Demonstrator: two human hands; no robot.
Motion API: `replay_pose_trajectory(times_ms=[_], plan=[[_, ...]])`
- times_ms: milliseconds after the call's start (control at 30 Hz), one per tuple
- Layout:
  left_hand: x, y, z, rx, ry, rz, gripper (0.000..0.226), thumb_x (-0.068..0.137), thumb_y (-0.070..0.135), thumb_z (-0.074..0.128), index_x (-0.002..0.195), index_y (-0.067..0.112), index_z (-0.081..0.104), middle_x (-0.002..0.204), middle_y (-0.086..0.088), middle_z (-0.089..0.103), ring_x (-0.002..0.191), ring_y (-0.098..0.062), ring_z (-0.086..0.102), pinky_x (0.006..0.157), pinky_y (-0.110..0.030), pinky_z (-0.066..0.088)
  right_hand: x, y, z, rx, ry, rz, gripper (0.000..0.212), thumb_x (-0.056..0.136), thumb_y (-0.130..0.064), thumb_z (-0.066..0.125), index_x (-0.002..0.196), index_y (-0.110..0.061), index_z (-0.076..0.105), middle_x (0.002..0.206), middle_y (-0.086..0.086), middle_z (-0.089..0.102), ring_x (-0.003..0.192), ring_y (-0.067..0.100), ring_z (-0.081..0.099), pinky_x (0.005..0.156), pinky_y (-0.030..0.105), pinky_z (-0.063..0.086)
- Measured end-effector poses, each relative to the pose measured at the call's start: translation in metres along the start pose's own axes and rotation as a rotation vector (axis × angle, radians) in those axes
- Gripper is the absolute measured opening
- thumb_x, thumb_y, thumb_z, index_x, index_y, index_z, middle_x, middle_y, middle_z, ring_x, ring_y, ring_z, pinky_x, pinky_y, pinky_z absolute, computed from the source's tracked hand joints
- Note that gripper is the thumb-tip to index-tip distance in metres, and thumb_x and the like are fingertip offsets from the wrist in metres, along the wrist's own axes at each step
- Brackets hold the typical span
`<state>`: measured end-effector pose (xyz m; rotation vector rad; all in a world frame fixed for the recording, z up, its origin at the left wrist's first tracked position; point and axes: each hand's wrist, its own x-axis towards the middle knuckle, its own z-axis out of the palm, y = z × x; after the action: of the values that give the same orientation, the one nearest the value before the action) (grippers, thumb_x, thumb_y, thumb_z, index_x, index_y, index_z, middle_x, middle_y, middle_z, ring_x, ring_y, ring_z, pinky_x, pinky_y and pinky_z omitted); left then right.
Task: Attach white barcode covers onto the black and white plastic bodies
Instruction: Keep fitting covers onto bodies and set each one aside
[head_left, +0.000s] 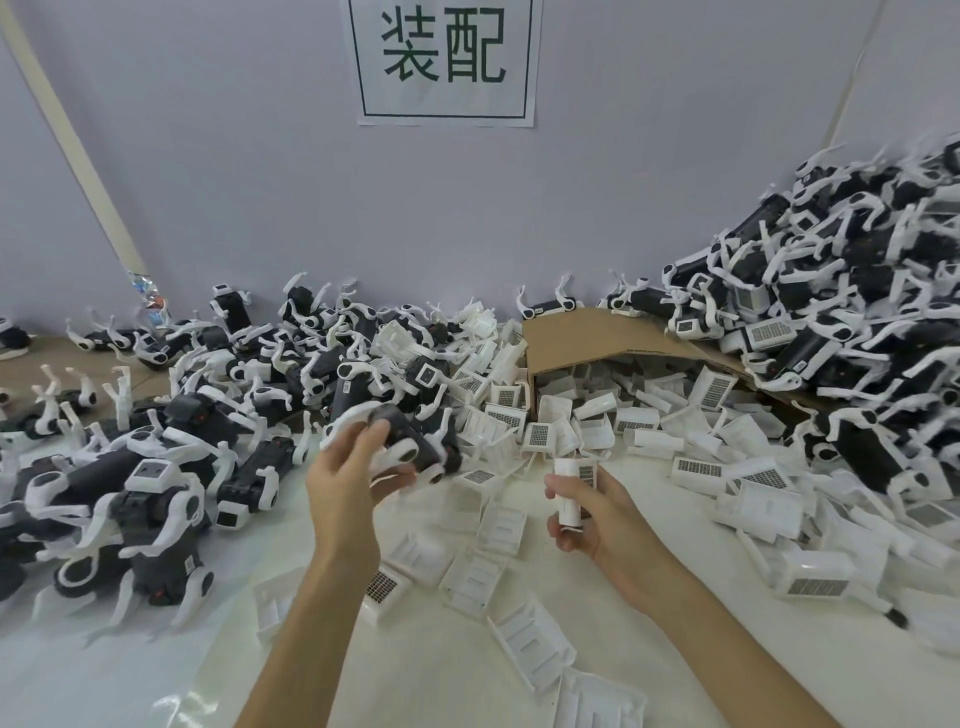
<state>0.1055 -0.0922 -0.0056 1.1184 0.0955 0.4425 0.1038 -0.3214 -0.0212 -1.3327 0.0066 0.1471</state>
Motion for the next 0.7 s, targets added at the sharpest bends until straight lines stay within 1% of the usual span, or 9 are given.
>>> replay_pose_trajectory(times_ms=[67,133,200,267,333,400,500,600,700], plan=[[-0.002,0.006,0.000,-0.227,-0.064,-0.109,0.018,0.096,0.018,0.059,0.090,0.017,0.075,0.079,-0.005,0.071,0.058,-0.019,0.066,0.059,-0.027,0.059,0.000,-0.002,0.000,0.012,0.011,-0.051,0.020,0.087,-0.018,0.070,0.105,-0.011,0.064,0.085,0.004,0.059,0.060,0.017,0.058,0.047,0.027,0.043],[-0.004,0.007,0.003,-0.382,-0.070,-0.229,0.022,0.095,0.022,0.060,0.079,0.017,0.074,0.068,-0.003,0.065,0.053,-0.018,0.063,0.053,-0.026,0.056,0.000,-0.002,0.000,0.002,0.011,-0.083,0.015,0.091,-0.017,0.065,0.105,-0.014,0.063,0.085,0.004,0.057,0.060,0.017,0.055,0.048,0.028,0.042],[-0.006,0.006,0.005,-0.480,-0.067,-0.340,0.016,0.090,0.026,0.066,0.082,0.012,0.066,0.066,-0.003,0.057,0.049,-0.017,0.059,0.048,-0.025,0.053,-0.001,-0.002,0.000,0.017,-0.006,-0.079,0.016,0.088,-0.018,0.064,0.101,-0.016,0.056,0.084,0.004,0.053,0.057,0.015,0.051,0.047,0.028,0.039],[-0.008,0.004,0.006,-0.507,-0.103,-0.383,0.021,0.086,0.029,0.069,0.082,0.009,0.065,0.069,-0.004,0.056,0.050,-0.017,0.059,0.048,-0.025,0.054,-0.003,-0.002,0.001,0.032,-0.032,-0.062,0.029,0.078,-0.026,0.066,0.099,-0.017,0.049,0.085,0.005,0.049,0.053,0.015,0.049,0.046,0.028,0.036],[-0.010,0.002,0.007,-0.425,-0.231,-0.310,0.019,0.083,0.029,0.068,0.082,0.012,0.076,0.075,-0.007,0.066,0.058,-0.019,0.066,0.056,-0.028,0.059,-0.004,-0.002,0.003,0.060,-0.056,-0.056,0.036,0.073,-0.032,0.065,0.099,-0.015,0.047,0.084,0.005,0.049,0.053,0.016,0.050,0.045,0.029,0.037],[-0.014,0.002,0.011,-0.248,-0.384,-0.179,0.016,0.080,0.025,0.073,0.094,0.020,0.080,0.093,-0.009,0.074,0.077,-0.023,0.073,0.071,-0.031,0.062,-0.004,-0.001,0.005,0.101,-0.083,-0.057,0.036,0.078,-0.035,0.063,0.103,-0.012,0.050,0.084,0.006,0.053,0.056,0.019,0.055,0.047,0.032,0.042],[-0.018,-0.004,0.016,0.011,-0.515,-0.041,0.045,0.073,0.006,0.077,0.112,0.028,0.077,0.115,-0.005,0.075,0.100,-0.019,0.073,0.078,-0.025,0.059,-0.002,0.000,0.005,0.076,-0.154,-0.054,0.048,0.084,-0.042,0.059,0.114,-0.004,0.060,0.084,0.006,0.066,0.070,0.022,0.065,0.059,0.034,0.050],[-0.029,-0.010,0.027,0.176,-0.630,0.054,0.055,0.078,-0.014,0.073,0.116,0.026,0.076,0.126,0.003,0.071,0.118,-0.013,0.066,0.085,-0.021,0.055,-0.002,0.001,0.004,0.017,-0.204,-0.075,0.053,0.086,-0.048,0.056,0.118,-0.007,0.066,0.095,0.009,0.072,0.077,0.021,0.067,0.064,0.032,0.052],[-0.037,-0.016,0.035,0.239,-0.714,0.092,0.051,0.078,-0.017,0.072,0.115,0.018,0.075,0.129,0.011,0.068,0.126,-0.006,0.059,0.089,-0.020,0.053,-0.002,0.001,0.003,-0.002,-0.141,-0.101,0.055,0.084,-0.048,0.060,0.122,-0.008,0.063,0.099,0.009,0.072,0.079,0.017,0.066,0.064,0.029,0.051]])
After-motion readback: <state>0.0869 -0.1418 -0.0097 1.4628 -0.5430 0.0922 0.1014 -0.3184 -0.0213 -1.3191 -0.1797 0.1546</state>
